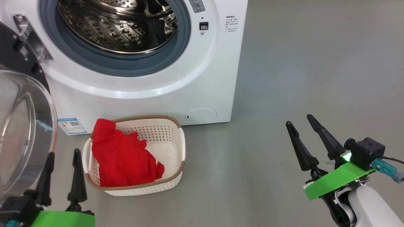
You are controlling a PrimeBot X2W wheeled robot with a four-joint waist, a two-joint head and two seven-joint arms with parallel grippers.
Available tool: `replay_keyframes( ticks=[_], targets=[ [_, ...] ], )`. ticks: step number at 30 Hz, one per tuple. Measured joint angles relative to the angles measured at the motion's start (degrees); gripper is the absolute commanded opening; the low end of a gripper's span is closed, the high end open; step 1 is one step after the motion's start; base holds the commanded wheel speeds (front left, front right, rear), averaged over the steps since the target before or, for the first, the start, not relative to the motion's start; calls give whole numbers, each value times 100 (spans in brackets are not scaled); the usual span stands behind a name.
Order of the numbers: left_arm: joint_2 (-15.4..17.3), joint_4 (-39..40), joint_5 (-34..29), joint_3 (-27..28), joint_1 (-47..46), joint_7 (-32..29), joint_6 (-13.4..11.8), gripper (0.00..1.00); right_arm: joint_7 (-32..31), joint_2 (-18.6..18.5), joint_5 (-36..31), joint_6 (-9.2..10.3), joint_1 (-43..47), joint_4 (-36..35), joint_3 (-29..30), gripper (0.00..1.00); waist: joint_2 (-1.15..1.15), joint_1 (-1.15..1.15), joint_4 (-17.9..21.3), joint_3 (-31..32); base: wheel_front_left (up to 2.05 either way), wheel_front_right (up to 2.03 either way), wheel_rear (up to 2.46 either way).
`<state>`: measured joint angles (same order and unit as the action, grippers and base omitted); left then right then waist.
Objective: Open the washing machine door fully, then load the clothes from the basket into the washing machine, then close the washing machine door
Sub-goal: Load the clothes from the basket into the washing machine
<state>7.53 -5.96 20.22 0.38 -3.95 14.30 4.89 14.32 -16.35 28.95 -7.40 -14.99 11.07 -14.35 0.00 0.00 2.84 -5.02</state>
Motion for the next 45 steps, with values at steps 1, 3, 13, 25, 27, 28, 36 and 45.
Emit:
replay_keyframes(
  ticks=[1, 3, 13, 25, 27, 28, 36, 45],
  targets=[
    [-2, -7, 0, 3, 13, 0, 1, 100, 0, 0, 0, 0, 0, 0, -1, 100, 0, 0, -1, 3, 0, 0, 0],
    [-10, -8, -2, 14, 16, 0, 31, 100, 0, -1, 0, 0, 0, 0, -3, 100, 0, 0, -4, 6, 0, 0, 0],
    [-34, -91, -127, 25, 15, 0, 41, 100, 0, -15, 1, 0, 1, 1, -15, 100, 0, 0, -33, 34, 0, 0, 0],
    [-34, -94, -134, 33, 15, 0, 42, 100, 0, -16, 1, 0, 2, 3, -35, 100, 0, 0, -44, 10, 75, -75, 0],
    [-34, -94, -134, 40, 15, 0, 42, 100, 0, -15, 1, 0, 2, 2, -34, 100, 0, 0, -45, -8, 128, -128, 0],
    [-34, -94, -134, 43, 15, 0, 42, 100, 0, -15, 1, 0, 2, 2, -33, 100, 0, 0, -46, -17, 130, -130, 0],
    [-34, -96, -134, 85, 13, 0, 43, 100, 0, -10, 1, 0, 2, 0, -15, 100, 0, 0, -61, -51, 128, -128, 0],
    [-36, -129, -142, 102, 5, 0, 43, 100, 0, -7, 1, 0, 2, -2, -11, 100, 0, 0, -88, -49, 105, -105, 0]
  ],
)
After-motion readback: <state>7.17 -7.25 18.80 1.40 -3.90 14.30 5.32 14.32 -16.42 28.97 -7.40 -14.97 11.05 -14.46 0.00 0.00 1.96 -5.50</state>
